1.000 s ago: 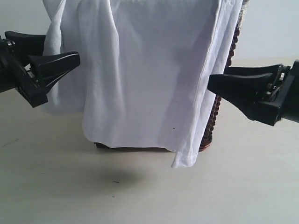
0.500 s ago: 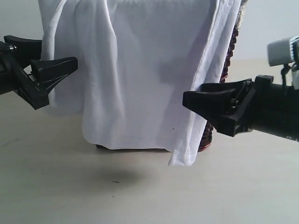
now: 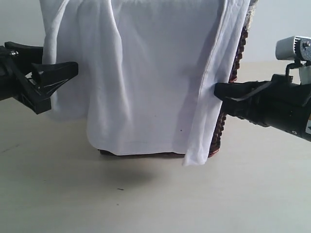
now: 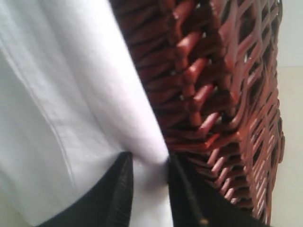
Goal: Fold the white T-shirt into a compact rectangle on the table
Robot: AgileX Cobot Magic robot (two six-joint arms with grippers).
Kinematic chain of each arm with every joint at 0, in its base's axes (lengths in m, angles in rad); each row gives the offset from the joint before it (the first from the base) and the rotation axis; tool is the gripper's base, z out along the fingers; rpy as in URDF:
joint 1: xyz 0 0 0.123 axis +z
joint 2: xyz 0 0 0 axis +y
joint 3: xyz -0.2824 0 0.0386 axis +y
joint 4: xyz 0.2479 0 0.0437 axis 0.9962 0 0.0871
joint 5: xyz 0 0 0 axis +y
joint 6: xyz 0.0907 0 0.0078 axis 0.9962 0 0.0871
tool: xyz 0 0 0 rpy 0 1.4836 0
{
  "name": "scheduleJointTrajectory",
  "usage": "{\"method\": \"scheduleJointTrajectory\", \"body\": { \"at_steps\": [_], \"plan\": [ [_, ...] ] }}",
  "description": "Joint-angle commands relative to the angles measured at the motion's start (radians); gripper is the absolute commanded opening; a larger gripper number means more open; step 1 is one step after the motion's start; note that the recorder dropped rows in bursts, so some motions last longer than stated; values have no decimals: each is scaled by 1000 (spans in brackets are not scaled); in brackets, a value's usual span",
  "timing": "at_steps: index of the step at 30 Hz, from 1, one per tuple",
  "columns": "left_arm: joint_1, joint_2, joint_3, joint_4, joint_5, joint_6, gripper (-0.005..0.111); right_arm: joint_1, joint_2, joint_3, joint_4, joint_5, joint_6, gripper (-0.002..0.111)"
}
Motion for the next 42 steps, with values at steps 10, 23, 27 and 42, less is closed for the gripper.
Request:
{"method": "scheduleJointTrajectory", "body": {
  "at_steps": [10, 23, 27, 42],
  "plan": [
    [-5, 5, -2, 66, 25, -28, 57, 1, 0, -5, -213, -133, 33, 54],
    [-8, 62, -2, 64, -1, -102, 0, 1, 0, -20, -214, -172, -6, 1],
    [-8, 12, -2, 62, -51, -129, 0, 1, -12, -79, -301, -201, 25, 0],
    [-6, -361, -282, 55, 12, -479, 0, 1, -267, -528, -800, 40, 573, 0]
  ]
}}
